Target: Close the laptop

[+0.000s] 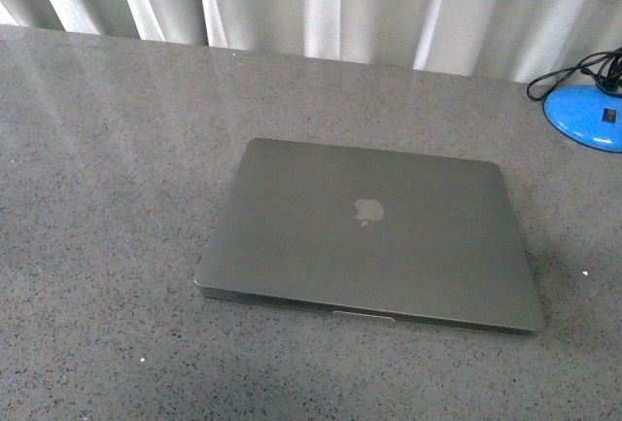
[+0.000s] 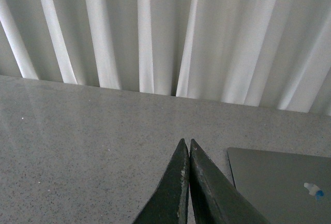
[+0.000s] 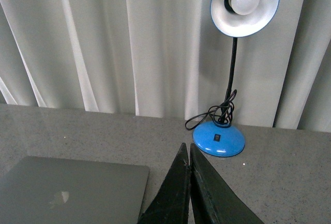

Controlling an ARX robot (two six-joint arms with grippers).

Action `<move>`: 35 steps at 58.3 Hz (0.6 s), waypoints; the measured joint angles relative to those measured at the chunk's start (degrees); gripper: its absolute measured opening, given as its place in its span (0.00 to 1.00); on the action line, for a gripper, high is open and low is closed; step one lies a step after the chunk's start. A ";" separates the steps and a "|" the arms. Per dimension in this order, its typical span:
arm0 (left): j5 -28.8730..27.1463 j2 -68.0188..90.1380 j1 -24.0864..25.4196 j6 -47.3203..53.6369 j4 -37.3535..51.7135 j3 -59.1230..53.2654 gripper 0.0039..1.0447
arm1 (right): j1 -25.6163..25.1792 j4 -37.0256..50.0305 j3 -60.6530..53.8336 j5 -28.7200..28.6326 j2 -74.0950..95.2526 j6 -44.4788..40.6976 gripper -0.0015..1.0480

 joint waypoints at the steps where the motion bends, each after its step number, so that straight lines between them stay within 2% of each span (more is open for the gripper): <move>1: 0.00 0.00 0.00 0.00 0.00 0.02 0.03 | 0.00 0.00 0.00 0.02 0.00 0.00 0.01; 12: 0.00 -0.07 0.00 -0.04 -0.02 0.00 0.04 | 0.00 0.00 0.00 0.00 -0.02 0.00 0.01; 15: 0.00 -0.07 0.00 0.00 -0.09 0.02 0.11 | 0.00 0.00 0.00 0.02 -0.02 -0.02 0.04; 27: 0.00 -0.07 0.00 0.00 -0.09 0.02 0.46 | 0.00 0.00 0.00 0.00 -0.02 -0.02 0.39; 29: 0.00 -0.07 0.00 0.00 -0.09 0.02 0.52 | 0.00 0.00 0.00 0.00 -0.02 -0.02 0.44; 32: 0.00 -0.07 0.00 0.00 -0.09 0.00 0.66 | 0.00 0.00 0.00 0.00 -0.02 0.00 0.58; 35: 0.00 -0.07 0.00 0.00 -0.09 0.02 0.75 | 0.00 0.00 0.00 0.02 -0.02 -0.02 0.66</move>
